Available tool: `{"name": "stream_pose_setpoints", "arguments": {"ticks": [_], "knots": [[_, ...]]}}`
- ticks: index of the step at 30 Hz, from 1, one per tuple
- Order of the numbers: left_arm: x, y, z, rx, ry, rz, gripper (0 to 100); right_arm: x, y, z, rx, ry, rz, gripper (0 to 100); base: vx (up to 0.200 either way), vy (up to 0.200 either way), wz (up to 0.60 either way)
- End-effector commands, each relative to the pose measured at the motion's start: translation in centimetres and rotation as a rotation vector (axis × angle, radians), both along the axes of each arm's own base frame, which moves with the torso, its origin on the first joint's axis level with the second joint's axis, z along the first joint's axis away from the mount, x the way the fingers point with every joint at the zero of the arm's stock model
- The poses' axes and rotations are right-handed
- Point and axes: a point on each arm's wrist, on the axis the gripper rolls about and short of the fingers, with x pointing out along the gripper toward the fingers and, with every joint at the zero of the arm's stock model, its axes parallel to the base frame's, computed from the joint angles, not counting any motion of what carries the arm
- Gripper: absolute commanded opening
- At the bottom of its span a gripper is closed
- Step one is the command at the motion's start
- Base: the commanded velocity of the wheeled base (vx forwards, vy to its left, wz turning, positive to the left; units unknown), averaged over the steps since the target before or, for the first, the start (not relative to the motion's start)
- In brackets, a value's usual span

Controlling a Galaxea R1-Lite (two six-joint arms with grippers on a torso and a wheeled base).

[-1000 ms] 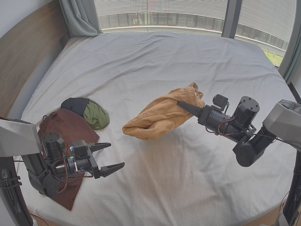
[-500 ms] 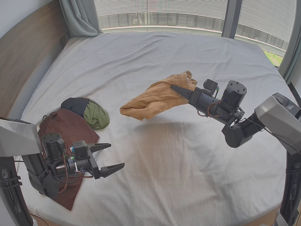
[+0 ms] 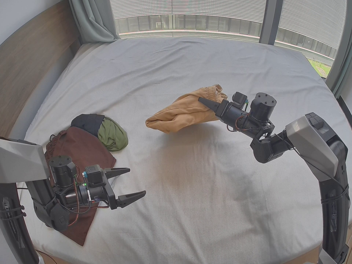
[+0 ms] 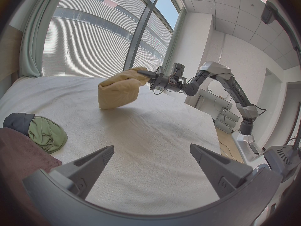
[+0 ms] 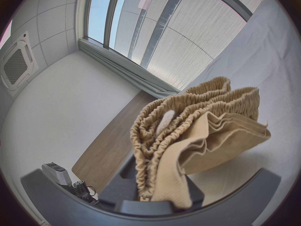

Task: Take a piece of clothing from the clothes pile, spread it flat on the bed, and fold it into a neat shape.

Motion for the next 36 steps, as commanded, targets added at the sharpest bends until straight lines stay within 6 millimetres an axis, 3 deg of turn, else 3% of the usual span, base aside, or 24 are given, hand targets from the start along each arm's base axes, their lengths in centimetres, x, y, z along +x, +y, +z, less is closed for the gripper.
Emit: {"name": "stream_pose_setpoints", "arguments": {"ticks": [1,3,13,18,21,22,24,36], "knots": [[0.0,-0.1,-0.1,0.001,0.003,-0.003,100,0.9,0.0,-1.5,-0.009,0.023,-0.005,0,0.0,0.0,0.0],[0.0,-0.1,-0.1,0.0,0.004,-0.002,100,1.0,0.1,-1.3,-0.008,0.024,-0.005,0,0.0,0.0,0.0],[-0.1,-0.2,-0.3,0.002,0.013,-0.005,100,2.9,-0.7,3.2,0.019,-0.054,-0.032,0,0.0,0.0,0.0],[-0.1,-0.3,-0.3,0.0,0.016,-0.009,100,3.8,-0.7,2.8,0.02,-0.056,-0.038,0,0.0,0.0,0.0],[-0.1,-0.3,-0.7,0.003,0.025,-0.01,100,4.9,-0.4,0.1,0.012,-0.031,-0.041,0,0.0,0.0,0.0],[-0.1,-0.3,-0.7,0.003,0.025,-0.01,100,4.9,-0.4,0.1,0.012,-0.031,-0.041,0,0.0,0.0,0.0],[0.0,-0.3,-0.6,0.003,0.024,-0.01,100,5.1,-0.4,-2.3,-0.01,0.024,-0.042,0,0.0,0.0,0.0],[0.0,-0.4,-0.7,0.002,0.027,-0.011,100,3.3,-1.5,-7.6,-0.096,0.211,-0.066,0,0.0,0.0,0.0]]}}
